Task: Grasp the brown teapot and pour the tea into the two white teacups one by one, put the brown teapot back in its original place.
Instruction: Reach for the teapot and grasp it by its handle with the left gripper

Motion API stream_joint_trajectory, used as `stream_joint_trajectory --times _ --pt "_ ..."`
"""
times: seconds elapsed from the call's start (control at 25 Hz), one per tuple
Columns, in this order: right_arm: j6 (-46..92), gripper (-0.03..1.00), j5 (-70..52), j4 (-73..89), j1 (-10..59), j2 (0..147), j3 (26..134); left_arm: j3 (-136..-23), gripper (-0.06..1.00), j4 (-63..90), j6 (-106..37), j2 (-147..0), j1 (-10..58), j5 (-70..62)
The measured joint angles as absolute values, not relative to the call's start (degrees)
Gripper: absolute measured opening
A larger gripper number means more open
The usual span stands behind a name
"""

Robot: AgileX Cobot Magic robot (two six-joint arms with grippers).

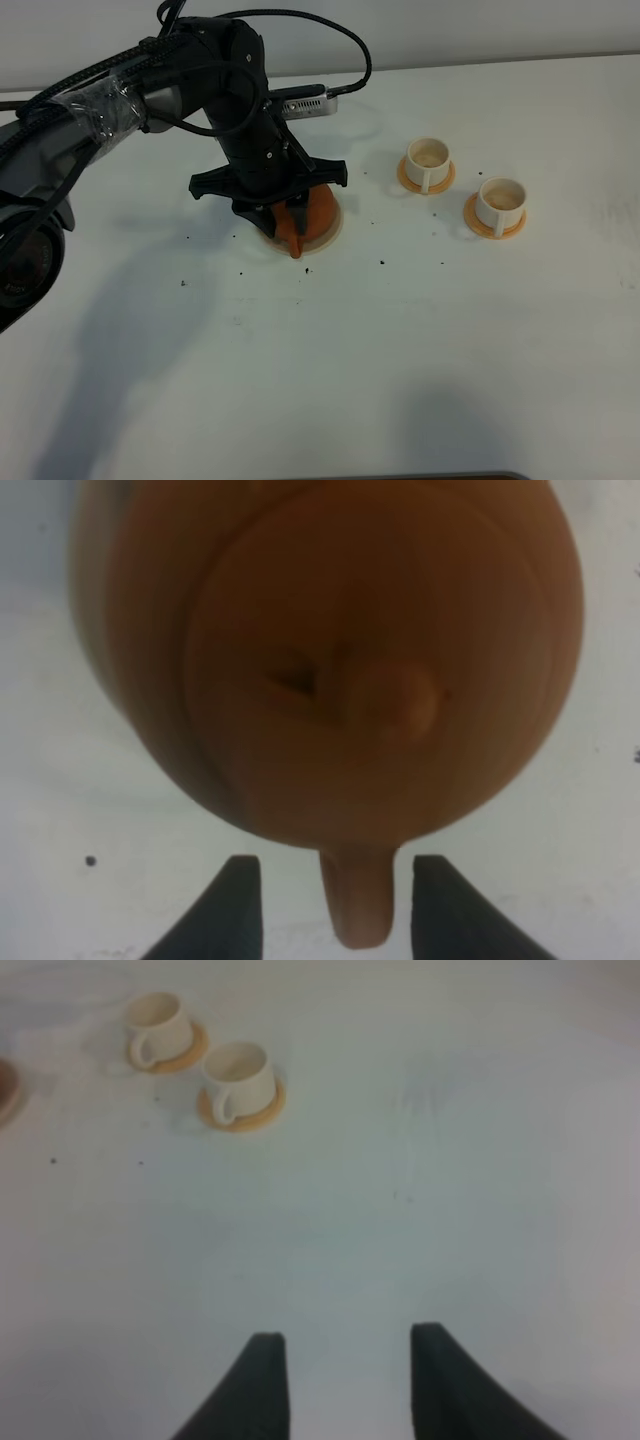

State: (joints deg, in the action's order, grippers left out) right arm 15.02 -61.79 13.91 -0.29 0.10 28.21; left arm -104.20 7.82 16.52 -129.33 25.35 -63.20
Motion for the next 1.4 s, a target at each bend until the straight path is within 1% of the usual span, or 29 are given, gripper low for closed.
stream_joint_trajectory --times 0.28,0.44,0.8,0.96,1.4 --pt "15.02 0.29 -61.79 13.91 -0.29 0.1 28.21 -104.2 0.35 7.76 16.12 -130.22 25.35 -63.2" --pt "15.02 0.29 -61.79 13.91 -0.29 0.1 28.21 -104.2 0.32 8.02 15.99 -130.62 25.35 -63.07" --pt "15.02 0.29 -61.79 13.91 -0.29 0.1 28.21 -104.2 0.19 8.52 15.62 -130.62 25.35 -62.64" --pt "15.02 0.29 -61.79 13.91 -0.29 0.1 28.21 -104.2 0.12 8.76 15.37 -130.62 25.35 -62.39" --pt "15.02 0.29 -61.79 13.91 -0.29 0.1 28.21 -104.2 0.11 8.49 11.24 -130.42 25.35 -62.64"
